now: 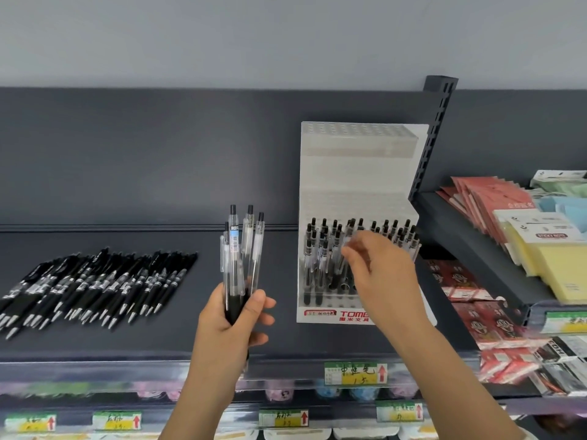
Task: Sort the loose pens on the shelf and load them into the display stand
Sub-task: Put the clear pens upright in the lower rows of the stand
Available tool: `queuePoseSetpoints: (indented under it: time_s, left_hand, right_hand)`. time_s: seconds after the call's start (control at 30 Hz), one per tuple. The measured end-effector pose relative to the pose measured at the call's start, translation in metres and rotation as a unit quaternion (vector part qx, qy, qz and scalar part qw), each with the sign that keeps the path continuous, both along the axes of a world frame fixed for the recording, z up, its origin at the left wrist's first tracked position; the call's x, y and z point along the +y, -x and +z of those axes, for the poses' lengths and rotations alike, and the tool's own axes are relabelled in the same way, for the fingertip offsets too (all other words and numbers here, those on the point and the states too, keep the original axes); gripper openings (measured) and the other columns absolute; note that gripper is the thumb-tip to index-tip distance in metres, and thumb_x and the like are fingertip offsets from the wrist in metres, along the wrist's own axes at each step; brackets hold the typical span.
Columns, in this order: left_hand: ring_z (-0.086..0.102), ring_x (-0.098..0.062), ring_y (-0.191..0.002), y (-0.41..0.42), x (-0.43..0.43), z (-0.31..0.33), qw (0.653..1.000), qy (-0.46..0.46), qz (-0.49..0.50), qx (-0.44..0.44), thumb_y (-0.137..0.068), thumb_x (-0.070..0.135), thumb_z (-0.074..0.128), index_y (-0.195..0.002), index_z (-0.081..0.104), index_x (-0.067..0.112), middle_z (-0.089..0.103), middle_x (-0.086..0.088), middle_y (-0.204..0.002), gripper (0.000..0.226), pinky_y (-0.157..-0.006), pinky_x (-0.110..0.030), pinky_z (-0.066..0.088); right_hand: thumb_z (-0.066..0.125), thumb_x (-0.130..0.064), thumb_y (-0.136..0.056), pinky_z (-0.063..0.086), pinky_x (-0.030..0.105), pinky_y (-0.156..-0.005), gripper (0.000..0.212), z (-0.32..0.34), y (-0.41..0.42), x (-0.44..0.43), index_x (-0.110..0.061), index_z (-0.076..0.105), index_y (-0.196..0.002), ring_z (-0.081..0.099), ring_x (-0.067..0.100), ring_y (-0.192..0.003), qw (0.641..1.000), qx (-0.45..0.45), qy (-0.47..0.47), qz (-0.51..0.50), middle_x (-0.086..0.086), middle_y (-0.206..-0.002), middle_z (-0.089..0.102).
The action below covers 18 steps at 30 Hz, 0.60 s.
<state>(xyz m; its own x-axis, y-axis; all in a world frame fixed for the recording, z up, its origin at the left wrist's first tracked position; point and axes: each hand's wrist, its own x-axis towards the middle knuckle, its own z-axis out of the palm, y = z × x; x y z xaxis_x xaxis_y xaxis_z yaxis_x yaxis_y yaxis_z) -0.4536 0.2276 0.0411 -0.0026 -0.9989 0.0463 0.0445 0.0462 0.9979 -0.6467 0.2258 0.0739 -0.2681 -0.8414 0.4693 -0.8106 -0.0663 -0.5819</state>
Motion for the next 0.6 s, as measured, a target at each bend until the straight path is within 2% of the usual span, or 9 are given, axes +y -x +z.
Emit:
queuePoseSetpoints:
  time_s: [0.13,0.23,0.43,0.5,0.6]
  left_hand:
    - [0.063,-0.006,-0.061,0.004,0.0,0.0,1.0,-0.003,-0.006,0.002,-0.09,0.016,0.057,-0.094,0.059,0.014,0.072,0.002,-0.077,0.005,-0.048,-0.018,0.049]
    - [0.063,-0.006,-0.06,0.006,0.001,-0.001,1.0,-0.006,-0.014,0.001,-0.09,0.016,0.057,-0.094,0.058,0.014,0.072,0.002,-0.077,0.004,-0.048,-0.018,0.049]
    - [0.057,-0.005,-0.054,0.014,0.005,0.001,0.999,-0.01,-0.046,-0.016,-0.09,0.017,0.057,-0.095,0.057,0.009,0.071,0.003,-0.074,0.01,-0.045,-0.017,0.045]
    - [0.051,-0.003,-0.048,0.017,0.007,0.002,0.998,-0.008,-0.061,-0.027,-0.091,0.019,0.055,-0.097,0.058,0.007,0.068,0.004,-0.065,0.014,-0.042,-0.017,0.04]
    - [0.044,-0.005,-0.044,0.022,0.01,0.004,0.996,-0.016,-0.081,-0.022,-0.089,0.026,0.053,-0.099,0.059,0.01,0.064,0.003,-0.06,0.019,-0.039,-0.018,0.035]
  right_hand:
    - [0.047,-0.028,-0.097,0.053,0.038,-0.075,0.021,-0.013,-0.003,-0.006,-0.018,0.064,-0.105,0.062,0.017,-0.079,0.995,0.028,-0.098,-0.003,0.0,-0.091,0.068]
    - [0.047,-0.031,-0.097,0.053,0.034,-0.074,0.026,-0.014,-0.003,-0.006,-0.02,0.067,-0.109,0.065,0.019,-0.081,0.993,0.041,-0.106,-0.015,0.0,-0.092,0.071]
    - [0.051,-0.038,-0.094,0.053,0.031,-0.071,0.025,-0.02,0.004,-0.005,-0.023,0.07,-0.104,0.064,0.016,-0.078,0.992,0.045,-0.118,-0.029,-0.003,-0.088,0.071]
    - [0.054,-0.039,-0.092,0.053,0.03,-0.069,0.024,-0.024,0.005,-0.002,-0.022,0.069,-0.098,0.063,0.013,-0.075,0.993,0.029,-0.115,-0.028,-0.006,-0.084,0.069]
    - [0.057,-0.043,-0.089,0.044,0.019,-0.06,0.023,-0.024,0.006,0.004,-0.022,0.064,-0.082,0.056,0.003,-0.067,0.997,-0.02,-0.065,-0.036,-0.012,-0.072,0.061]
